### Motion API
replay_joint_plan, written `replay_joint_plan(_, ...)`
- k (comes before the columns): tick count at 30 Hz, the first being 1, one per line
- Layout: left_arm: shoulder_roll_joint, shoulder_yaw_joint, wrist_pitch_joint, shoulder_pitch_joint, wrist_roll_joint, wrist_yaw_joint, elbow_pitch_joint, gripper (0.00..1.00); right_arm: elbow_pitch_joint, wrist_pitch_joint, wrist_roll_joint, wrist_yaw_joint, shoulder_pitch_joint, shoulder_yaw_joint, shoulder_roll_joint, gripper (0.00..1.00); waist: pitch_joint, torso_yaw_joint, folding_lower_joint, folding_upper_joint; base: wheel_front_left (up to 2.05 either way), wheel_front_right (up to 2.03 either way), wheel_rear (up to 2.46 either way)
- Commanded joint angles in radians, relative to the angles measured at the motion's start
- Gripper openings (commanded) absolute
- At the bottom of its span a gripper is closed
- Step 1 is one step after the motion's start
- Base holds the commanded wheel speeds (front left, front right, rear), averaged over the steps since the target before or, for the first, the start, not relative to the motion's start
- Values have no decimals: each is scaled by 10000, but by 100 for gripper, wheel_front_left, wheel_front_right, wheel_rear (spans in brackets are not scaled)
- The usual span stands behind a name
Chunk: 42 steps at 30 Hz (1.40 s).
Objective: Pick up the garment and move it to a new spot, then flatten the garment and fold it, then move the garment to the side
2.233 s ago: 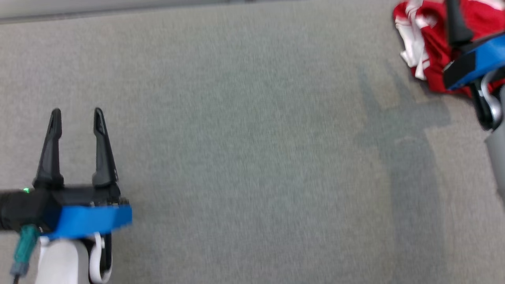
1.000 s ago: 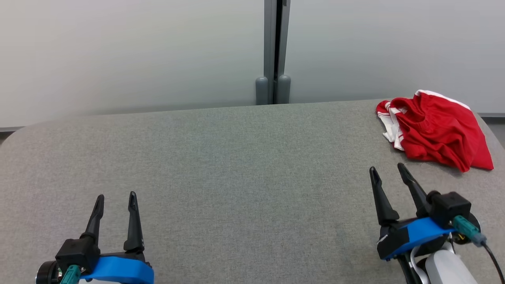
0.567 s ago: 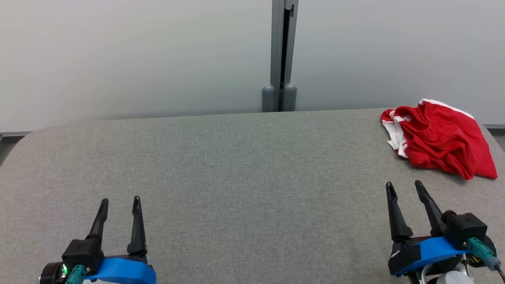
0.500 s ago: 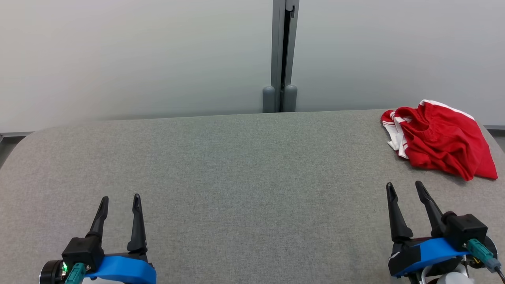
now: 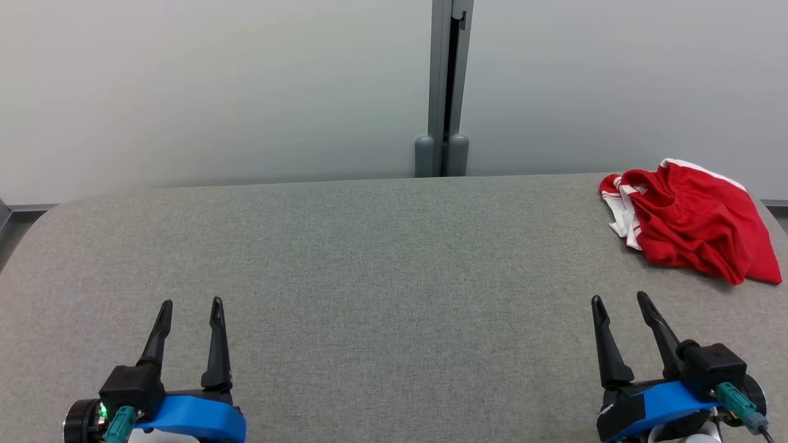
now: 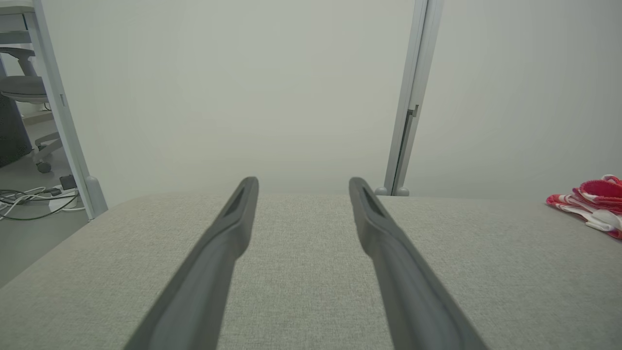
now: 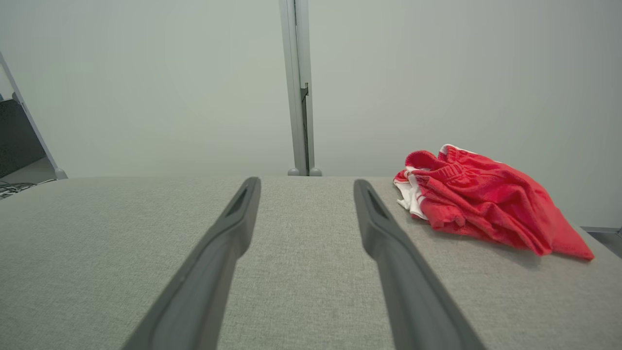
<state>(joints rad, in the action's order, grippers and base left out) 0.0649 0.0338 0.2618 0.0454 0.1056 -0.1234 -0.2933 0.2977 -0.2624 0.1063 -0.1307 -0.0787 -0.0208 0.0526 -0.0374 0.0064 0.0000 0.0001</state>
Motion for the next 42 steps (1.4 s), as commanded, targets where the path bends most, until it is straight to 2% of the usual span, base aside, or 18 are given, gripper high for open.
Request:
replay_joint_plan(1, 41, 31, 42, 105, -18, -32, 43, 100, -74, -28, -35, -1, 28, 13, -24, 100, -4, -2, 0, -1, 0, 0, 0)
replay_joint_plan(11, -4, 71, 44, 39, 54, -25, 36, 100, -46, -28, 102, -1, 60, 99, -22, 100, -1, -16, 0, -1, 0, 0, 0)
replay_joint_plan(12, -12, 54, 0, -7, 31, -2, 29, 0, -25, 0, 50, 0, 0, 105, -12, 0, -1, -15, 0, -1, 0, 0, 0)
replay_joint_plan(17, -98, 82, -106, -291, 143, -2, -379, 0, 362, 104, 157, 0, 122, 84, -38, 0, 2, -14, 0, -1, 0, 0, 0)
replay_joint_plan(34, -107, 259, -967, -44, 3642, -21, -162, 0, 125, 965, 3657, 0, 9, -155, -31, 0, 60, -21, 0, -1, 0, 0, 0)
replay_joint_plan(42, -110, 311, -1246, 31, 4820, -28, -78, 0, 44, 1244, 4831, 0, -31, -231, -29, 0, 83, -24, 0, -1, 0, 0, 0)
